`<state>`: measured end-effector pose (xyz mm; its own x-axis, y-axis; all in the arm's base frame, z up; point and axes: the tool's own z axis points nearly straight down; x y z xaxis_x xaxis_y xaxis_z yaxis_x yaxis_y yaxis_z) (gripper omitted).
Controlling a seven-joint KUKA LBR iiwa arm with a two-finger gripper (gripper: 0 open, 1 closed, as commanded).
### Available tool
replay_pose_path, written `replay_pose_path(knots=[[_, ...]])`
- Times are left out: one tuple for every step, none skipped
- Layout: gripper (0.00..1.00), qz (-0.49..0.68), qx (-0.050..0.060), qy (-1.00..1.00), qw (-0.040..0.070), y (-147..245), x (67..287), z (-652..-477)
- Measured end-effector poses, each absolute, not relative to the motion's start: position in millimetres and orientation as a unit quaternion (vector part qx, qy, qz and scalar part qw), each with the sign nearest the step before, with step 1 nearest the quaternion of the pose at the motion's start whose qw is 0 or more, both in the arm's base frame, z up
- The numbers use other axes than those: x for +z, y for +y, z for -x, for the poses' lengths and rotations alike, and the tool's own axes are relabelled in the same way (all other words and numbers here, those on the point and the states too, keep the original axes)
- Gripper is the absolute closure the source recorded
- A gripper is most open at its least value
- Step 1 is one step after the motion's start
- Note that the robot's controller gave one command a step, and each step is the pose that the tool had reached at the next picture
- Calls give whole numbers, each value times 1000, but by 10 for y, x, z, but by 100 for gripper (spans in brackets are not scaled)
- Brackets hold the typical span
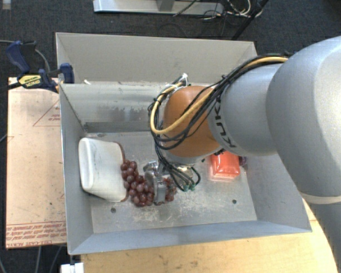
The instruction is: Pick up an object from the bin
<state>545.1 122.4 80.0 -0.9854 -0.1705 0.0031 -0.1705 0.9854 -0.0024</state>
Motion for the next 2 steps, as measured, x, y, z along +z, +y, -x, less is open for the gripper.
replay_pose_path(knots=[[100,-86,1,-996,1,1223,797,-5451],[100,-46,1,-999,0,1158,2205,-5354]])
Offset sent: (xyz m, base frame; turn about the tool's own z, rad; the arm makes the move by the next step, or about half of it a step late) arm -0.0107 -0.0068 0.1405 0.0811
